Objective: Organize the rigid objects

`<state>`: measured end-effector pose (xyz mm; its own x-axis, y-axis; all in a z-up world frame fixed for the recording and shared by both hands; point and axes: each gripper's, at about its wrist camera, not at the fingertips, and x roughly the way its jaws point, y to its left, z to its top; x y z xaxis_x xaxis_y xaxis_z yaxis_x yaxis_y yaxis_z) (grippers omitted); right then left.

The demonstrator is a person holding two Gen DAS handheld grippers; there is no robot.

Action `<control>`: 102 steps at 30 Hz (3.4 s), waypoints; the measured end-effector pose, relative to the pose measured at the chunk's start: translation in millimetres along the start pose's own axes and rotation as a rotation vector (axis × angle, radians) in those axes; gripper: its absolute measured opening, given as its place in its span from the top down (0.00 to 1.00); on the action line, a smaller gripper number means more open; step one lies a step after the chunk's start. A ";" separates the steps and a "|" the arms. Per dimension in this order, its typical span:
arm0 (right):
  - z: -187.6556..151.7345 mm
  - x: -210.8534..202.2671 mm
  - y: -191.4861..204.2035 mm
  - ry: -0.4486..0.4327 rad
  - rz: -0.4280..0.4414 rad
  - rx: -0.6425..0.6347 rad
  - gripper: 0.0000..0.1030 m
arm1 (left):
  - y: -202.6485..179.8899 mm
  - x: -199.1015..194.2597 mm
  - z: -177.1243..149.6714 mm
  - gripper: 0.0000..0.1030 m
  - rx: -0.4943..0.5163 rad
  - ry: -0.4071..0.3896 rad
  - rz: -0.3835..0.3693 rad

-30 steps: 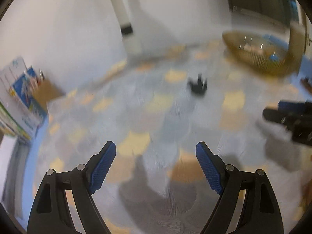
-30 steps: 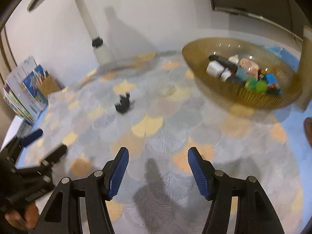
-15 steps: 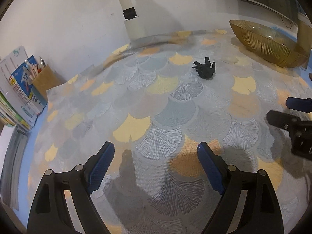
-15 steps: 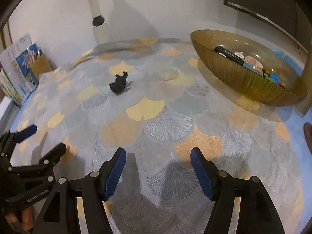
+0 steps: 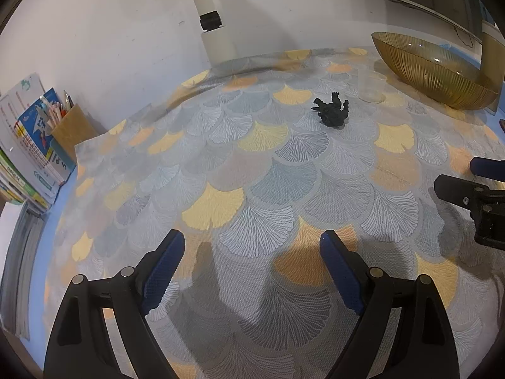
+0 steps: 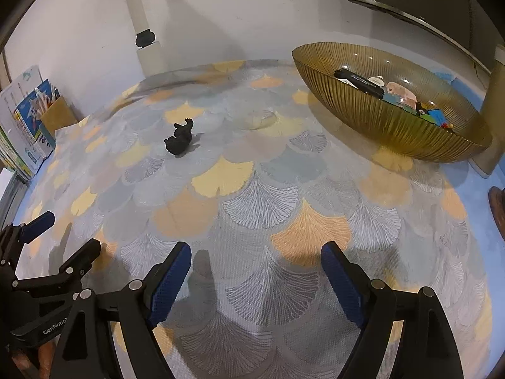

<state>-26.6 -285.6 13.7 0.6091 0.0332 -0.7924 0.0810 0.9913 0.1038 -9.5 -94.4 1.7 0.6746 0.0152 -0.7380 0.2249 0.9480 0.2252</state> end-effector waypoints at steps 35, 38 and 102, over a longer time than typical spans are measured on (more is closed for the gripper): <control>99.9 64.0 -18.6 0.072 0.089 0.123 0.44 | -34.2 72.1 104.7 0.15 0.141 0.031 -0.412; 110.7 78.2 -15.5 0.057 0.089 0.115 0.43 | -37.7 89.3 115.2 0.20 0.121 0.047 -0.429; 40.3 -101.5 -46.5 -0.240 0.019 0.013 0.68 | -32.9 -73.8 92.2 0.60 0.077 -0.203 -0.316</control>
<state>-60.4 -340.2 113.5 0.7809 0.0193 -0.6244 0.0765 0.9891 0.1262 -1.9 -156.0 107.5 0.6872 -0.3441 -0.6398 0.4910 0.8691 0.0599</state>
